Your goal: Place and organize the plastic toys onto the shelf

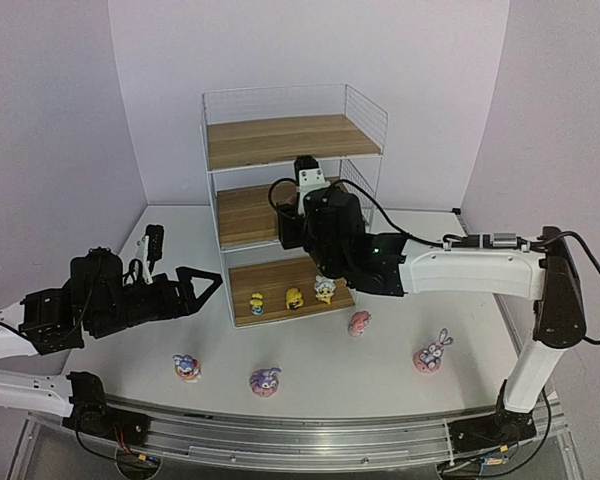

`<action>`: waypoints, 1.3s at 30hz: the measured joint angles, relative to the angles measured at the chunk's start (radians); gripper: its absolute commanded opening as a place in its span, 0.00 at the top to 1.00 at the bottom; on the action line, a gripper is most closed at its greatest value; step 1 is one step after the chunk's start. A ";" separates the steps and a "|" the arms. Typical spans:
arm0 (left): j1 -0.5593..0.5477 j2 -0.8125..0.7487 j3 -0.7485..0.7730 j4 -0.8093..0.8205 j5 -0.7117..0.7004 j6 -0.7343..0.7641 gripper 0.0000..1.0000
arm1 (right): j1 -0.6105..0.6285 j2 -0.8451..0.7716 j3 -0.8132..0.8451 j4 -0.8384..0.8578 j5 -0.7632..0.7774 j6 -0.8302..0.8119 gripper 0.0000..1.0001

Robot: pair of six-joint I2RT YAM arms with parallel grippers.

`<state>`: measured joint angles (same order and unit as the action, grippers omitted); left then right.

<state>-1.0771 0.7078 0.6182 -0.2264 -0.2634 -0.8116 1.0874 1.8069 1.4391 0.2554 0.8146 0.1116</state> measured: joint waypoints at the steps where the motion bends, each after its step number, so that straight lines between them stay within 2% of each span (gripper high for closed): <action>1: 0.000 0.000 0.000 0.000 0.000 0.000 0.00 | 0.000 0.000 0.000 0.001 0.001 -0.001 0.76; 26: 0.000 -0.001 -0.006 0.000 -0.002 0.001 0.00 | -0.003 0.027 0.001 0.052 0.002 0.005 0.69; 36: 0.000 -0.007 -0.008 0.000 -0.003 0.001 0.00 | -0.002 0.028 0.001 0.055 0.001 0.011 0.63; 39: 0.000 -0.008 -0.008 0.000 -0.003 0.001 0.00 | -0.002 0.028 0.001 0.055 0.001 0.015 0.59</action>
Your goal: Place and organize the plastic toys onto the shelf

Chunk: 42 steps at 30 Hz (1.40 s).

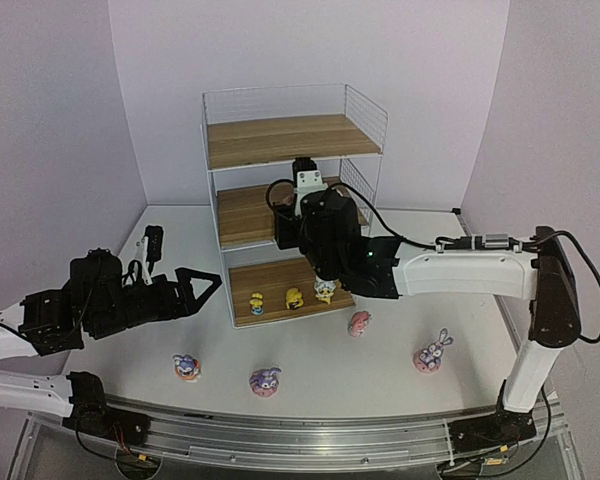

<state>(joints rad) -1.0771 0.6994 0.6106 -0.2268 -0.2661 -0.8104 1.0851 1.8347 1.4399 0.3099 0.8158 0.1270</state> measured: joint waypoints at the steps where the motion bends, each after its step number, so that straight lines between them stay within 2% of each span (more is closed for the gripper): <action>1: 0.000 0.000 0.000 0.000 0.000 0.000 0.00 | 0.000 0.000 0.000 0.000 0.000 0.001 0.57; 11: 0.000 -0.001 -0.004 0.000 0.000 0.000 0.00 | 0.000 0.000 0.000 -0.003 0.000 0.009 0.51; 28: 0.000 -0.021 -0.004 -0.001 -0.002 0.000 0.00 | 0.001 0.000 0.000 -0.009 0.002 0.029 0.31; 35: 0.000 -0.021 -0.004 -0.001 -0.009 0.000 0.00 | 0.002 0.000 0.000 -0.011 0.005 0.031 0.31; 40: 0.000 -0.021 -0.004 -0.001 -0.009 0.001 0.00 | 0.003 0.000 0.000 -0.012 0.001 0.031 0.50; 42: 0.000 -0.021 -0.004 -0.001 -0.009 0.001 0.00 | 0.003 0.000 0.000 -0.014 -0.004 0.033 0.48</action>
<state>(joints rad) -1.0771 0.6781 0.6067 -0.2281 -0.2749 -0.8097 1.0879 1.8347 1.4401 0.2962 0.8119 0.1600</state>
